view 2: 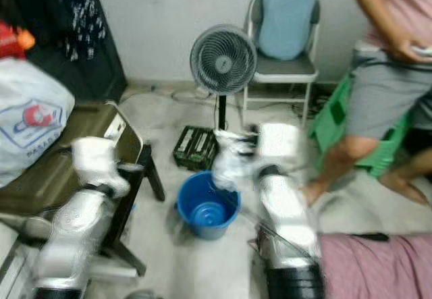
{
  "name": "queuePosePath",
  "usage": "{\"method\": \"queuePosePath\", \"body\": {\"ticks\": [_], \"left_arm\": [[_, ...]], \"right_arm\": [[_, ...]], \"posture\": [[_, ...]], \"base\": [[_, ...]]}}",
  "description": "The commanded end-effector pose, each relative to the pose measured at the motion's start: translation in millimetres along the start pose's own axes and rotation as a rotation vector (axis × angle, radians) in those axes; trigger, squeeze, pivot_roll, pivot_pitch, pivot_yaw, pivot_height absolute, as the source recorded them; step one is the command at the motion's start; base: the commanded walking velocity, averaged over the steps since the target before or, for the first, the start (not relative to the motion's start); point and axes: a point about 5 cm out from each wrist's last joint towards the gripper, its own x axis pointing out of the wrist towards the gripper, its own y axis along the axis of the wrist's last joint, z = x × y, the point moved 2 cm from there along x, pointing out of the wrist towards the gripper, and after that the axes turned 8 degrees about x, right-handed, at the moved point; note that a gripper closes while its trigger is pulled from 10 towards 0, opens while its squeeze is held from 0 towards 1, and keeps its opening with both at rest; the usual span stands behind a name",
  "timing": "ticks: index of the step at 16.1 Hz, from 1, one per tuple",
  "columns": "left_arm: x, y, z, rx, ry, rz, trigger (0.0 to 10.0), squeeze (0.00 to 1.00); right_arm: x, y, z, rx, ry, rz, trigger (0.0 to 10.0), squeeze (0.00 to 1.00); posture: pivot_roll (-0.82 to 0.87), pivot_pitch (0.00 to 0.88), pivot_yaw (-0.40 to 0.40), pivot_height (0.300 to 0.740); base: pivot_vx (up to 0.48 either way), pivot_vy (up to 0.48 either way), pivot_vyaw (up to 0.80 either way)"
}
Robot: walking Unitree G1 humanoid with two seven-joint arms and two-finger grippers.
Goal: Clean up the room
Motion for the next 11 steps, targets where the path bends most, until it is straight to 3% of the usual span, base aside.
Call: {"method": "queuePosePath", "body": {"ticks": [1,9,11], "left_arm": [[-3.7,-1.1,-14.5,0.020,0.039,-0.011,10.0,0.00],[-3.6,-1.3,-15.7,0.026,0.050,-0.014,10.0,0.00],[-2.7,-2.8,-17.0,0.037,0.071,-0.021,10.0,0.00]], "right_arm": [[3.6,-0.2,-15.4,0.022,0.043,0.001,10.0,0.00],[4.0,1.1,-17.4,0.006,0.057,0.011,10.0,0.00],[3.2,0.8,-18.9,-0.005,0.063,0.013,10.0,0.00]], "posture": [[0.01,0.000,-0.001,0.740],[0.01,0.000,0.000,0.740],[0.01,0.000,0.002,0.740]], "base": [[0.398,0.000,0.00],[0.381,0.000,0.00],[0.000,0.000,0.66]]}}
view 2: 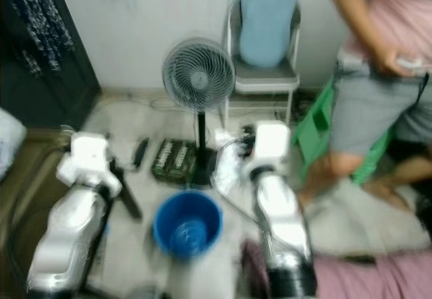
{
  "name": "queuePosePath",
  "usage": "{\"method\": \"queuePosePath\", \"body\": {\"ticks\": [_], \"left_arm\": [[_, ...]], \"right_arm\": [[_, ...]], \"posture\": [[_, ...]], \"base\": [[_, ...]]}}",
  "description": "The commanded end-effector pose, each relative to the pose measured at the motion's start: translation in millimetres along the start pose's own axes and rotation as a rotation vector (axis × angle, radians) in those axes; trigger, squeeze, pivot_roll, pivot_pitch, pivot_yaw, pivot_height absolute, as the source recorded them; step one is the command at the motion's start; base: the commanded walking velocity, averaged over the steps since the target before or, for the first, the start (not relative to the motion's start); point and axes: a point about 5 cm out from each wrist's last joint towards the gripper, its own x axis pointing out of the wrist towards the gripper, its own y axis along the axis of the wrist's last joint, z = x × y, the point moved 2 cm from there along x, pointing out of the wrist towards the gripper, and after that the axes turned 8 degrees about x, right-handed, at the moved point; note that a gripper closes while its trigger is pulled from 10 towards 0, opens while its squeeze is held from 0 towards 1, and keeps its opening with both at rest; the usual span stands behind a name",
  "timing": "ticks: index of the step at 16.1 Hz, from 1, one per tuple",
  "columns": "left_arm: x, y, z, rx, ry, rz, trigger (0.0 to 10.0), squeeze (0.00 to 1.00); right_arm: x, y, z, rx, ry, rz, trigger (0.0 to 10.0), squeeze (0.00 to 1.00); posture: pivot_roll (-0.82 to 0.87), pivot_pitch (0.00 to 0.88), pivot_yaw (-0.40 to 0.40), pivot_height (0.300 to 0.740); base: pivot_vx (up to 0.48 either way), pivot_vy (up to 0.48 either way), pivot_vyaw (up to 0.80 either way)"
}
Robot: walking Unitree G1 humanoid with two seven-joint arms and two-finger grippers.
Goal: Clean up the room
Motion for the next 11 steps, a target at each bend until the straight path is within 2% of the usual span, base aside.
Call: {"method": "queuePosePath", "body": {"ticks": [1,3,5,9,11], "left_arm": [[1.7,2.8,5.2,0.001,-0.014,0.009,10.0,0.00],[1.3,3.9,6.0,-0.004,-0.026,0.016,10.0,0.00],[0.9,5.5,7.6,-0.009,-0.040,0.025,10.0,0.00],[0.5,4.7,8.6,-0.010,-0.041,0.019,10.0,0.00],[1.3,3.6,7.5,-0.004,-0.032,0.011,10.0,0.00]], "right_arm": [[-1.6,3.4,8.0,-0.019,-0.021,0.010,10.0,0.00],[-1.5,3.3,8.0,-0.019,-0.023,0.011,10.0,0.00],[-1.1,3.3,8.4,-0.020,-0.027,0.012,10.0,0.00],[-1.1,3.6,8.5,-0.027,-0.023,0.012,10.0,0.00],[-0.8,3.2,8.0,-0.033,-0.023,0.012,10.0,0.00]], "posture": [[0.01,0.000,0.003,0.740],[0.01,0.000,0.002,0.740],[0.01,0.000,0.002,0.740],[0.01,0.000,0.002,0.740],[0.01,0.000,0.002,0.740]], "base": [[0.000,0.000,0.80],[0.000,0.000,0.80],[0.000,0.000,0.00],[0.282,0.000,0.00],[0.000,0.000,0.80]]}}
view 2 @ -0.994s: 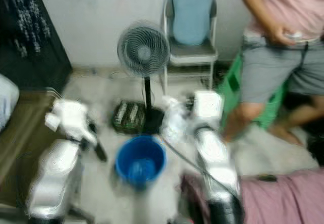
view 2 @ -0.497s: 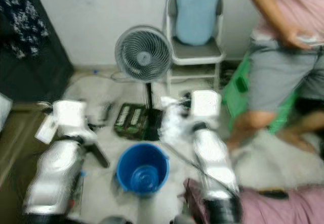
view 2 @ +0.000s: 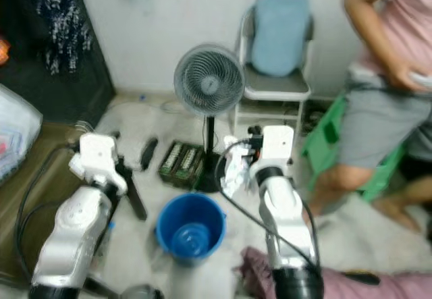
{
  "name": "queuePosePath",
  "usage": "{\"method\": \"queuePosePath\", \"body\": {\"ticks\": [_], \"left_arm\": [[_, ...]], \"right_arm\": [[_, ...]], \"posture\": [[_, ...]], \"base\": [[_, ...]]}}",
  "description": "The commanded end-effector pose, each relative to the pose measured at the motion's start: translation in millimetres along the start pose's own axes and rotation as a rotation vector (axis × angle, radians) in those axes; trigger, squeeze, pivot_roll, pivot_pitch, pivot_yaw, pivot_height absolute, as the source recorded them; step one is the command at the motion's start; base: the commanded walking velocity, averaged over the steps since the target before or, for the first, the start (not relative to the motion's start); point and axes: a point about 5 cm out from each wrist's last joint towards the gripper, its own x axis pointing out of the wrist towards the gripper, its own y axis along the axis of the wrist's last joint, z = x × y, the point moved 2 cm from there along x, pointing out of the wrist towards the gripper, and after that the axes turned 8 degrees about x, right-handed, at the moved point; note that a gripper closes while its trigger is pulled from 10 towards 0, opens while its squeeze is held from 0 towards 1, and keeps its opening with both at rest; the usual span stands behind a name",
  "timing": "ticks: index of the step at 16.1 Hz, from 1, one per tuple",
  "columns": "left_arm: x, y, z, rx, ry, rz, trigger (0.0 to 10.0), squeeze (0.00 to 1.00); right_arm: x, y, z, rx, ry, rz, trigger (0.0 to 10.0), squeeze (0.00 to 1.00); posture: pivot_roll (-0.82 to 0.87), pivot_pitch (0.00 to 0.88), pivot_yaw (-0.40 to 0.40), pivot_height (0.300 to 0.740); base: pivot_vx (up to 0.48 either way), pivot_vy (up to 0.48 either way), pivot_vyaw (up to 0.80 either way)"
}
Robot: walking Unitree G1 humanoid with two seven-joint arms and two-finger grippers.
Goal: Clean up the room
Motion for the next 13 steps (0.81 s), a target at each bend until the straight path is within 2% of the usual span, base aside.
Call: {"method": "queuePosePath", "body": {"ticks": [1,7,13], "left_arm": [[-0.2,-0.7,-2.7,0.008,0.013,-0.009,10.0,0.00],[1.7,-0.8,-3.6,0.013,0.026,-0.009,10.0,0.00],[1.8,-0.6,-4.1,0.016,0.034,-0.006,10.0,0.00]], "right_arm": [[2.9,4.7,-5.0,-0.003,0.017,0.014,10.0,0.00],[4.5,4.7,-5.7,-0.003,0.022,0.015,10.0,0.00],[6.6,4.6,-3.3,-0.002,0.013,0.015,10.0,0.00]], "posture": [[0.01,0.000,0.002,0.740],[0.01,0.000,-0.001,0.740],[0.02,0.000,-0.007,0.740]], "base": [[0.000,0.000,0.80],[0.000,0.000,0.77],[0.000,0.000,0.07]]}}
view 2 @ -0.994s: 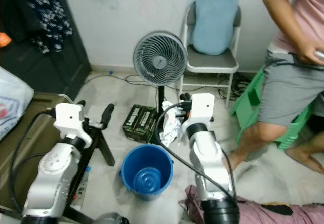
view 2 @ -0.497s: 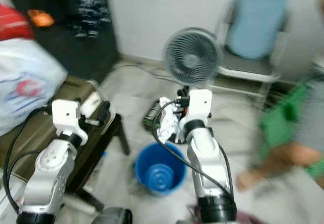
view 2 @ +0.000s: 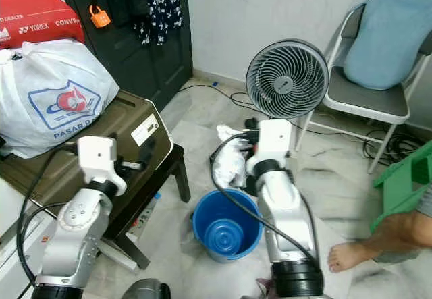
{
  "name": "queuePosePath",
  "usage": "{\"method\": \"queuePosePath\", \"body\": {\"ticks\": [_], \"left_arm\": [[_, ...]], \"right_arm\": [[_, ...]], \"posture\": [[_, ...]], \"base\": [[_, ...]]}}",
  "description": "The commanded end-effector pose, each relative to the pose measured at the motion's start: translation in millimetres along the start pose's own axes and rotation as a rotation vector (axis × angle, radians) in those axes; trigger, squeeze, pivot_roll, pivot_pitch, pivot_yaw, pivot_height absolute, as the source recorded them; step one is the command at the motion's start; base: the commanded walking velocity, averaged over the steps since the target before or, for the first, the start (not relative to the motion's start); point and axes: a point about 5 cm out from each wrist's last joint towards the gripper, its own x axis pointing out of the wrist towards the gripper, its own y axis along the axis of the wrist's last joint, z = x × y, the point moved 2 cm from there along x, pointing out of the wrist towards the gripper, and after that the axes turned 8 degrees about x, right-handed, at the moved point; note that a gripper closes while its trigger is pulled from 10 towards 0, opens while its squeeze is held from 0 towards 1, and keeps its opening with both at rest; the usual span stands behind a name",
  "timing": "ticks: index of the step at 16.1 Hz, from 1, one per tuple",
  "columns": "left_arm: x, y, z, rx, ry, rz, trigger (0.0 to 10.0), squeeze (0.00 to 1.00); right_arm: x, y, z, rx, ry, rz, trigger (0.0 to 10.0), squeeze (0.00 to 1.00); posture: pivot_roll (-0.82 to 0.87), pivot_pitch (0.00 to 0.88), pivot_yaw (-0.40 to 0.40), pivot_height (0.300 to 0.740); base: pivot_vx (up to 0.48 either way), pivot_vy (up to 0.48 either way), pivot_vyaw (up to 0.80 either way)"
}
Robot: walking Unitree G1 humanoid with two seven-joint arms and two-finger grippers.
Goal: Clean up the room
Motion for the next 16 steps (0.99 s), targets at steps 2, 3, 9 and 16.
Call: {"method": "queuePosePath", "body": {"ticks": [2,3,9,16], "left_arm": [[-3.1,-1,-7.0,0.038,0.009,-0.007,10.0,0.00],[-6.1,-2,-9.4,0.083,-0.010,-0.008,10.0,0.00],[-48.4,-9,-33.4,0.255,-0.094,-0.067,10.0,0.00],[-87.7,1,-58.8,0.330,-0.121,-0.150,10.0,0.00]], "right_arm": [[2.3,-6,9.2,-0.057,-0.070,-0.031,10.0,0.00],[1.9,-10,18.9,-0.113,-0.135,-0.053,10.0,0.00],[-7.1,-27,64.4,-0.140,-0.352,-0.164,10.0,0.00],[20.4,-46,65.8,-0.127,-0.376,-0.252,10.0,0.00]], "posture": [[0.02,0.000,-0.011,0.740],[0.03,0.000,-0.011,0.740],[0.06,0.000,0.049,0.740],[0.19,0.070,0.101,0.740]], "base": [[0.000,0.000,0.00],[0.000,0.000,0.00],[0.000,0.000,0.00],[0.000,0.000,0.00]]}}
